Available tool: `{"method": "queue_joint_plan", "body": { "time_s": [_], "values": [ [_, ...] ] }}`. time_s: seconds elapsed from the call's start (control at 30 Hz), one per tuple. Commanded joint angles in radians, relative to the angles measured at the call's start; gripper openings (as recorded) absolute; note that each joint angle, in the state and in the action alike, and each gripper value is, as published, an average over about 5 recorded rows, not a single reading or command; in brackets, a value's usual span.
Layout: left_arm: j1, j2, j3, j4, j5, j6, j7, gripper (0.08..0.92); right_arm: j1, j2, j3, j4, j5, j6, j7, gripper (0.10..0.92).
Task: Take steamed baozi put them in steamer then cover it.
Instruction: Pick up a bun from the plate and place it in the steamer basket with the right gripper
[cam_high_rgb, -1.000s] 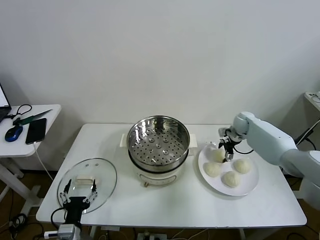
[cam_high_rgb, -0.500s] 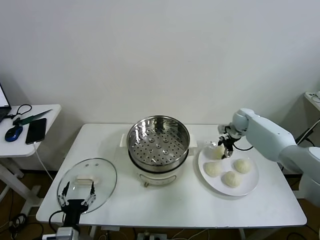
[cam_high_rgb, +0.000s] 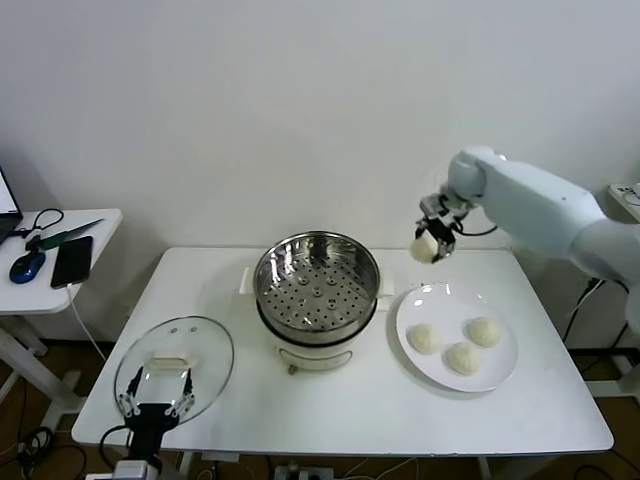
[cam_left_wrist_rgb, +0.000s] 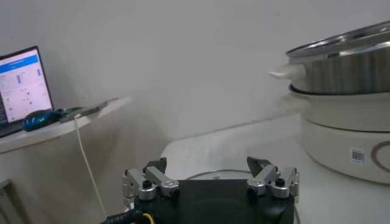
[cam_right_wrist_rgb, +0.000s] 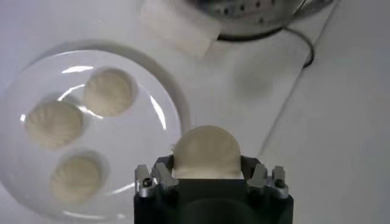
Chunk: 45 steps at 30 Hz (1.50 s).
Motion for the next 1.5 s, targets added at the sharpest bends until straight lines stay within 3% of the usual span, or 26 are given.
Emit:
{"method": "queue_joint_plan", "body": {
  "time_s": [0.03, 0.47, 0.73, 1.33, 1.5],
  "values": [
    [0.007, -0.004, 0.001, -0.001, 0.003, 0.000, 0.006, 0.823, 0.127, 0.126, -0.040, 0.069, -0.098, 0.157, -0.014, 0.704],
    [0.018, -0.001, -0.003, 0.002, -0.006, -0.010, 0.003, 0.823, -0.060, 0.318, 0.073, 0.044, -0.441, 0.305, 0.076, 0.712],
    [0.024, 0.005, -0.005, 0.000, -0.015, -0.014, 0.001, 0.823, -0.186, 0.376, 0.109, -0.025, -0.564, 0.338, 0.115, 0.713],
    [0.041, 0.005, -0.008, 0.005, -0.018, -0.020, -0.006, 0.823, -0.267, 0.409, 0.113, -0.135, -0.605, 0.342, 0.130, 0.722],
    [0.042, 0.002, -0.006, 0.004, -0.016, -0.021, -0.007, 0.823, -0.264, 0.410, 0.113, -0.150, -0.597, 0.340, 0.149, 0.786]
  ]
}}
